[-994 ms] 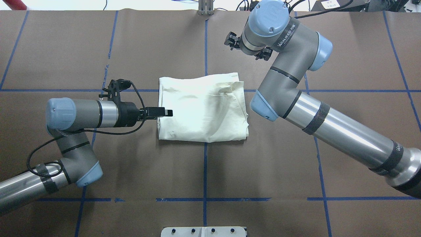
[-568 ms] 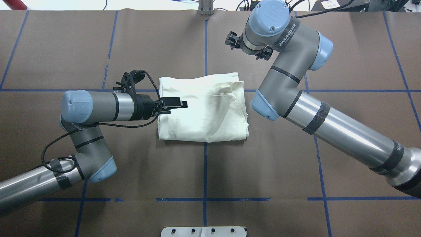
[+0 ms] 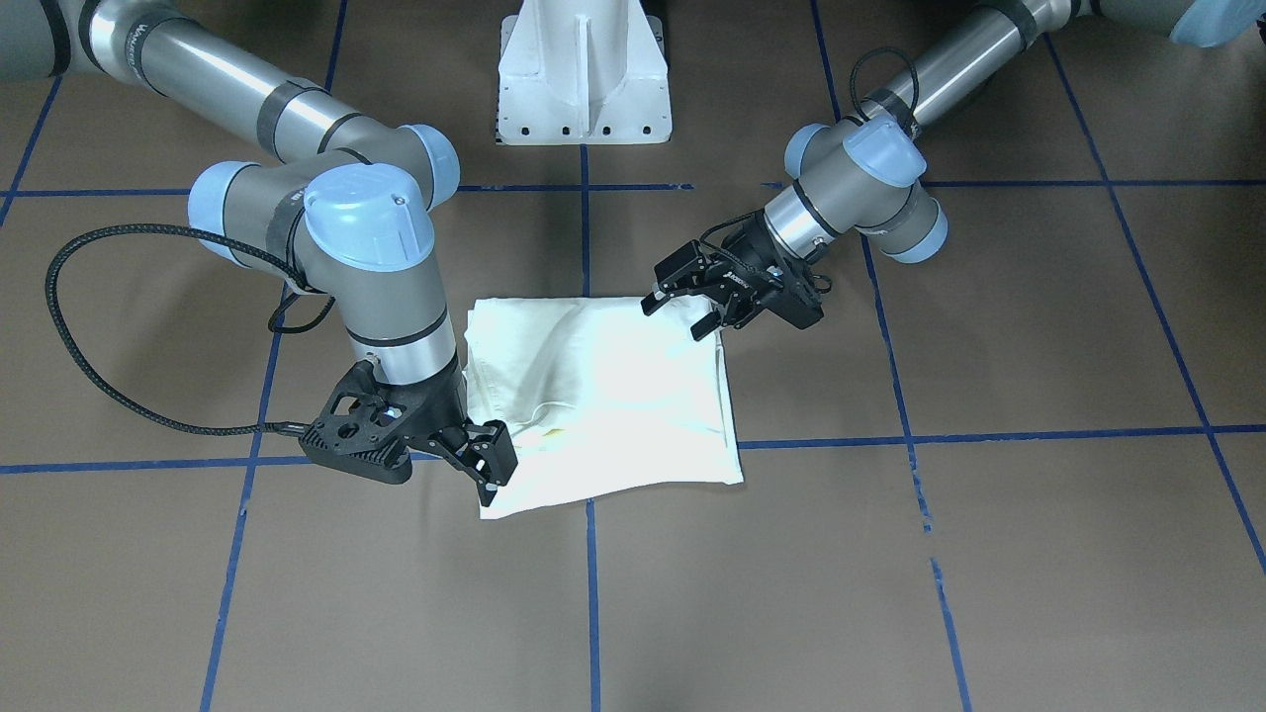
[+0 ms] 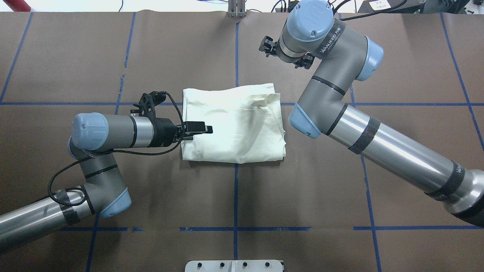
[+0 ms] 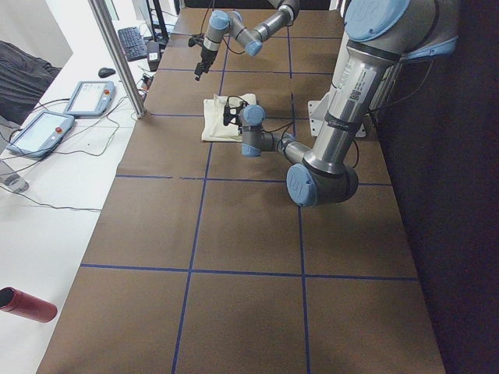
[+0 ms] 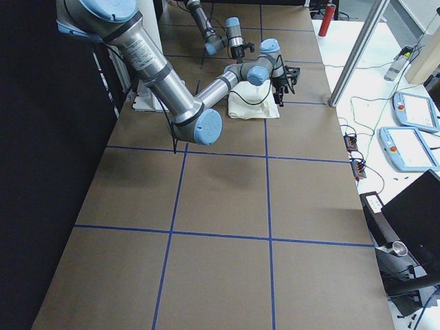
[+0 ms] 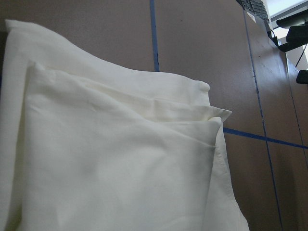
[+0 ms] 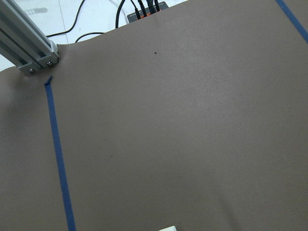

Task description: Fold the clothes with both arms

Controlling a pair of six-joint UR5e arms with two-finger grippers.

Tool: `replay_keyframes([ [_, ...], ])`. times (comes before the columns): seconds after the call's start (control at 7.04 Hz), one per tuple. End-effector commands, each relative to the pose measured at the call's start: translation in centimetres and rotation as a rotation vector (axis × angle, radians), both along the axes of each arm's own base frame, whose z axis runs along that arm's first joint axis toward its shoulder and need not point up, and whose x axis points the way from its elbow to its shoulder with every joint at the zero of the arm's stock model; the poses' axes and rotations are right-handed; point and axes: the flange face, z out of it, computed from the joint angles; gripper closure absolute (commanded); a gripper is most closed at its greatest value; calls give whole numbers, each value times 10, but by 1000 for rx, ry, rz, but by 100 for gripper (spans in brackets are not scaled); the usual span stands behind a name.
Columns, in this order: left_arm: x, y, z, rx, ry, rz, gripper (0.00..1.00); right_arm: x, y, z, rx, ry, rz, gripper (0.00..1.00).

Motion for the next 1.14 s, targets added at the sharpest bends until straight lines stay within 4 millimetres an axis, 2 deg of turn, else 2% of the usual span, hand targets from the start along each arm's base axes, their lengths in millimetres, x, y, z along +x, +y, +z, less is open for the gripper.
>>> replay_keyframes([
  [0.0, 17, 14, 14, -13, -24, -8, 0, 0, 0, 0, -1, 1, 0, 0],
  [0.28, 19, 13, 18, -13, -32, -9, 0, 0, 0, 0, 0, -1, 0, 0],
  [0.57, 12, 13, 3, 1, -6, -6, 0, 1, 0, -1, 0, -1, -4, 0],
  [0.71, 4, 10, -8, 4, -3, -10, 0, 6, -3, -1, 14, 7, -48, 0],
  [0.85, -10, 1, -26, -19, -40, -2, 0, 21, -9, -2, 18, -6, -107, 0],
  [0.99, -37, -14, -51, -42, -87, -6, 0, 40, -15, 6, 14, -14, -141, 0],
])
